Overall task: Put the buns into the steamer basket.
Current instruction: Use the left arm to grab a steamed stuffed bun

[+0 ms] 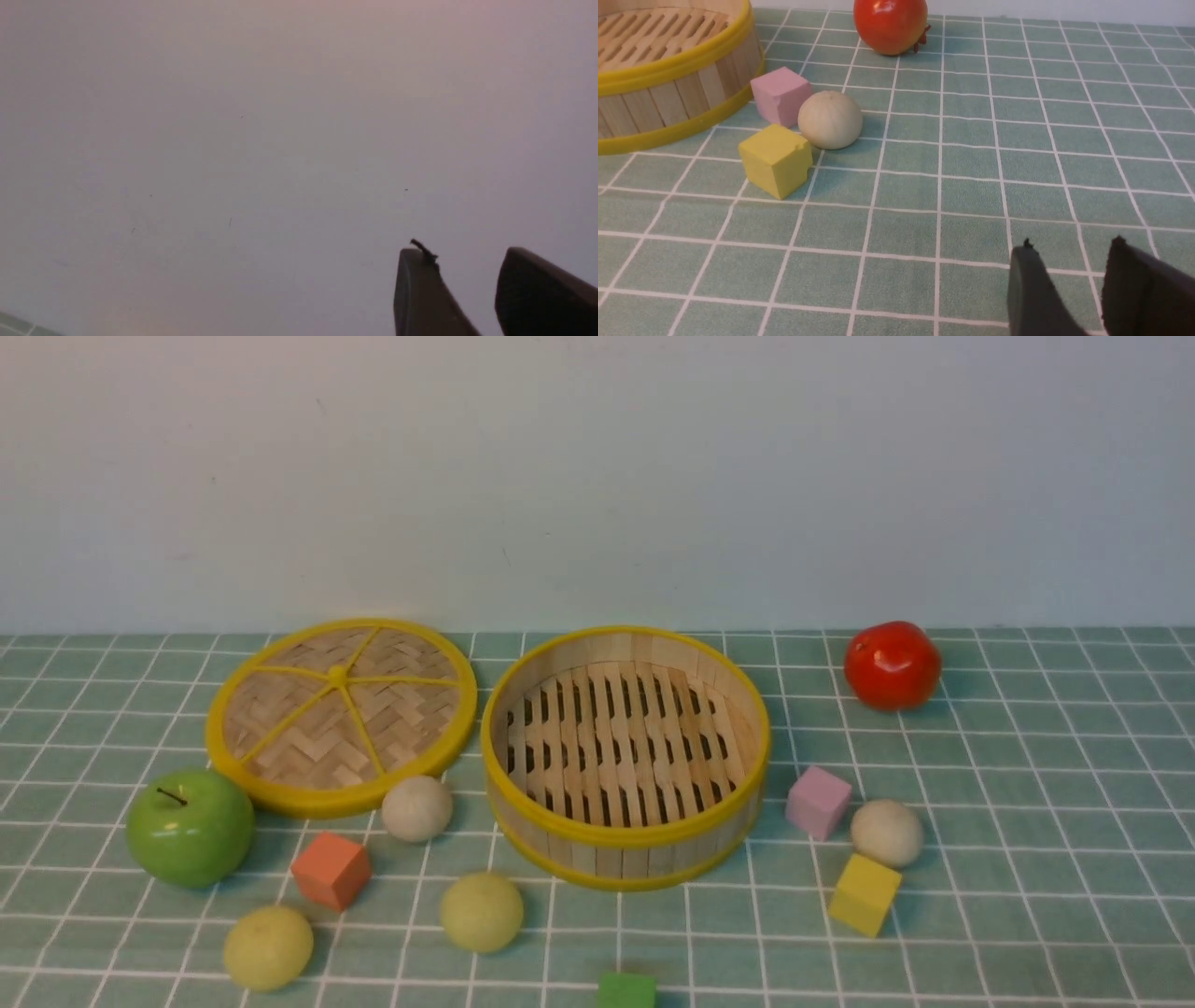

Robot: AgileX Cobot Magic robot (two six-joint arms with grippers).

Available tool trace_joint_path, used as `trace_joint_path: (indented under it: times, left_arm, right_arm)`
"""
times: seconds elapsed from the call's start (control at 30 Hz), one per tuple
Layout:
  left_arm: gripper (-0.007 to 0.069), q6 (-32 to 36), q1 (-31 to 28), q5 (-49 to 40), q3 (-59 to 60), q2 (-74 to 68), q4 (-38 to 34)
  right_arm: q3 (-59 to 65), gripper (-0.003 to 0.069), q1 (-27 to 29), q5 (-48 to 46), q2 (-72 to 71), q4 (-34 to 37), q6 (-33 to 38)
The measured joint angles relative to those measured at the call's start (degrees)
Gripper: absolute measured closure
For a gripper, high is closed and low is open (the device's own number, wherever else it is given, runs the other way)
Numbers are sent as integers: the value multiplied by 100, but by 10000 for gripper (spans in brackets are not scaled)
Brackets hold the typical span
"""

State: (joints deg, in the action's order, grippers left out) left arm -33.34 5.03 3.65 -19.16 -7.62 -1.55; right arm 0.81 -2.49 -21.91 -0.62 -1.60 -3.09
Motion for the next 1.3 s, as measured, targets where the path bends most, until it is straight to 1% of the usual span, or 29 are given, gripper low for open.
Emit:
trace_joint_path:
  times: [0.03,0.07,0.1,0.13,0.2,0.23,0.27,0.33,0.47,0.63,0.7,0.93,1.0,1.13,1.3]
  left_arm:
    - [386,0,0,-69,-72,-54,0]
    - [386,0,0,-365,-368,-276,0]
    - [386,0,0,-1097,-932,-743,0]
    - [386,0,0,-1488,-1188,-982,0]
    - [386,0,0,-2604,-1784,-1697,34]
    - [386,0,0,-2604,-1784,-1756,43]
    - [386,49,0,-3208,-2038,-2197,155]
    - [386,137,0,-3565,-2146,-2686,259]
    - [386,193,0,-3759,-2172,-3506,245]
    - [386,343,0,-3881,-2201,-4497,-178]
    - [386,637,0,-4026,-2244,-4901,-404]
    - [386,2273,5,-4784,-2699,-5904,-1387]
    - [386,2542,18,-4930,-2901,-6172,-1547]
    - [386,2675,18,-5112,-3291,-6700,-1544]
    - [386,2681,18,-5144,-3382,-7289,-1369]
  right_arm:
    - [0,420,0,0,0,0,0]
    - [0,420,0,0,0,0,0]
    - [0,420,0,0,0,0,0]
    - [0,420,0,0,0,0,0]
    - [0,420,0,0,0,0,0]
    - [0,420,0,0,0,0,0]
    - [0,420,0,0,0,0,0]
    - [0,420,0,0,0,0,0]
    - [0,420,0,0,0,0,0]
    - [0,420,0,0,0,0,0]
    - [0,420,0,0,0,0,0]
    - [0,420,0,0,0,0,0]
    - [0,420,0,0,0,0,0]
    - [0,420,0,0,0,0,0]
    - [0,420,0,0,0,0,0]
